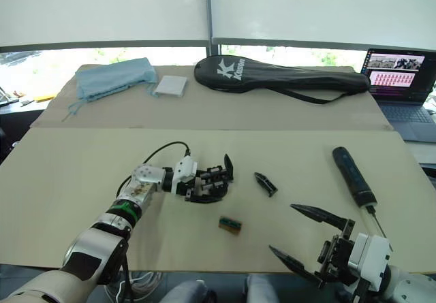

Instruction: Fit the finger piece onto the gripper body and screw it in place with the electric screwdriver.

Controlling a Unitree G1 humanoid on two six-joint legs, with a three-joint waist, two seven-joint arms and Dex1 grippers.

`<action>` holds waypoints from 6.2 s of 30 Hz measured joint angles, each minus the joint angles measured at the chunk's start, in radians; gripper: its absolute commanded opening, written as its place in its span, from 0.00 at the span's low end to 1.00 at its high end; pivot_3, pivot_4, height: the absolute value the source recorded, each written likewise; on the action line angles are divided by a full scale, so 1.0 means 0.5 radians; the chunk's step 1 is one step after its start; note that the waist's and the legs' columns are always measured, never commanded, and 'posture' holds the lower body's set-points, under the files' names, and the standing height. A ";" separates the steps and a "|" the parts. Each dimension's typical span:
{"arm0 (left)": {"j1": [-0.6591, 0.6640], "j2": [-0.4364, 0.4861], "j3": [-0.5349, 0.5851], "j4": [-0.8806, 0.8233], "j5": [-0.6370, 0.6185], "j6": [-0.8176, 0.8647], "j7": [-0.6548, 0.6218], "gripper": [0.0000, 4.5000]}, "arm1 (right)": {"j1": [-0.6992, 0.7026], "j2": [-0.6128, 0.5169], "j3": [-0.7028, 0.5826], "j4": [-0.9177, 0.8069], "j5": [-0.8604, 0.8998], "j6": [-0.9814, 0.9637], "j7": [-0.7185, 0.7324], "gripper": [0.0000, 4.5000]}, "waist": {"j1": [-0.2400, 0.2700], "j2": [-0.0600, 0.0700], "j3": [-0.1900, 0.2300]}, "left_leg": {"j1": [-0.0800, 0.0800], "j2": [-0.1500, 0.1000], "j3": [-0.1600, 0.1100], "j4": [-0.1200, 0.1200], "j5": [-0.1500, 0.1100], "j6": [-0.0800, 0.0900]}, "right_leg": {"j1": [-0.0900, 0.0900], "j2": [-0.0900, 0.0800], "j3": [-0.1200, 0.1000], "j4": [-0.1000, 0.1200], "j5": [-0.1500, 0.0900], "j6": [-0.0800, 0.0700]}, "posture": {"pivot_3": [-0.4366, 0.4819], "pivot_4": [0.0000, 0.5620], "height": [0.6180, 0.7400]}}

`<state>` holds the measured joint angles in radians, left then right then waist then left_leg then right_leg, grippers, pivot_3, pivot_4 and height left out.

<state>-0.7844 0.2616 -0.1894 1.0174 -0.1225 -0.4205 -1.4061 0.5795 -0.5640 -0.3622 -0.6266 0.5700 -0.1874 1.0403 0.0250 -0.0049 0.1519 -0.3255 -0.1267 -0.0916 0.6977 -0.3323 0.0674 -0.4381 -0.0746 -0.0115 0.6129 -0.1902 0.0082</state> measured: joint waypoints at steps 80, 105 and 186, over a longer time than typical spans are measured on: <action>-0.092 -0.068 -0.075 0.055 0.057 0.072 -0.042 0.99 | 0.057 0.002 0.079 0.004 -0.054 -0.057 0.002 1.00 | 0.026 0.000 -0.001 | -0.006 -0.001 0.000 0.008 0.000 0.001 | -0.002 0.000 -0.001 0.002 0.001 0.000 | 0.48 0.27 1.00; -0.009 -0.182 0.148 0.051 0.091 0.025 0.128 0.51 | 0.188 0.004 0.072 -0.062 -0.078 -0.067 -0.036 1.00 | 0.030 0.002 -0.002 | -0.006 -0.001 0.000 0.014 -0.001 0.004 | -0.001 0.000 0.000 0.003 0.001 0.002 | 0.48 0.27 1.00; 1.097 0.824 0.610 -2.154 -1.013 1.393 0.124 0.99 | -1.883 -1.092 0.534 0.138 0.726 3.036 -1.186 1.00 | -0.015 -0.003 0.001 | -0.016 0.005 0.003 0.000 0.002 0.001 | -0.012 -0.002 -0.003 -0.004 0.004 -0.008 | 0.48 0.27 1.00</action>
<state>-0.2359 0.6736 0.1154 -0.0599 -0.6292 0.2758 -1.3443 -0.3622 -1.1098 -0.0950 -0.5576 0.9329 1.3304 0.4472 0.0172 -0.0064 0.1526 -0.3333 -0.1240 -0.0902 0.6979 -0.3314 0.0677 -0.4441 -0.0757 -0.0132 0.6108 -0.1880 0.0043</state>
